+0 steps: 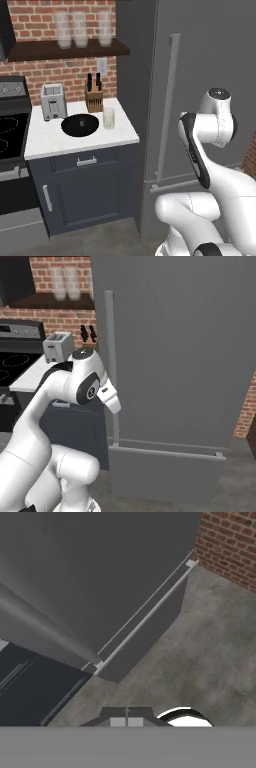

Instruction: Grab a lemon wedge from the fridge and one ice cube from the ice bowl, and put them in the glass of lemonade.

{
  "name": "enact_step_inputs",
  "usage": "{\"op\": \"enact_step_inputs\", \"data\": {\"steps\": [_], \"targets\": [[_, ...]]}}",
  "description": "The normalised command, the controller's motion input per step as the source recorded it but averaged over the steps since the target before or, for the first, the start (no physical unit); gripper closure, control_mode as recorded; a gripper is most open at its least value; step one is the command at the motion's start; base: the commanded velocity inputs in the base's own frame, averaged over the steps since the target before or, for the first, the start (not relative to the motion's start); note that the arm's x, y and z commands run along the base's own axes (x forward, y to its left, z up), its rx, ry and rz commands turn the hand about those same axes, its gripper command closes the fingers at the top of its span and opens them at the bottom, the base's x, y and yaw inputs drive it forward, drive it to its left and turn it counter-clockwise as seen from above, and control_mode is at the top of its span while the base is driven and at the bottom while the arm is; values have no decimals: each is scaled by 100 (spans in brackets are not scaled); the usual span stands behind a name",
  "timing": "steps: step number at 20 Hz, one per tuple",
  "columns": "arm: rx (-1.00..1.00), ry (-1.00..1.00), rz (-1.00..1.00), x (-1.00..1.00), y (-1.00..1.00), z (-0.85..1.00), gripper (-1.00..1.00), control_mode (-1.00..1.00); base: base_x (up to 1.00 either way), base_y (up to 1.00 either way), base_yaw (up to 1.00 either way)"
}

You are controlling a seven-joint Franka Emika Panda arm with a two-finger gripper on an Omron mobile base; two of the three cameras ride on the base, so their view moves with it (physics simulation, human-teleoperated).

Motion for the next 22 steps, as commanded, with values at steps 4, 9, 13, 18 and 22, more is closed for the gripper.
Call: {"op": "enact_step_inputs", "data": {"steps": [4, 9, 13, 18, 22], "targets": [[0, 0, 0, 0, 0, 0, 100, 100, -17, -33, 27], [0, 0, 0, 0, 0, 0, 100, 100, 0, -36, 25], [1, 0, 5, 0, -9, 0, 100, -100, 0, -16, 17], [7, 0, 19, 0, -43, 3, 100, -100, 0, 0, 0], [4, -3, 23, 0, -29, 9, 100, -100, 0, 0, 0]]}}
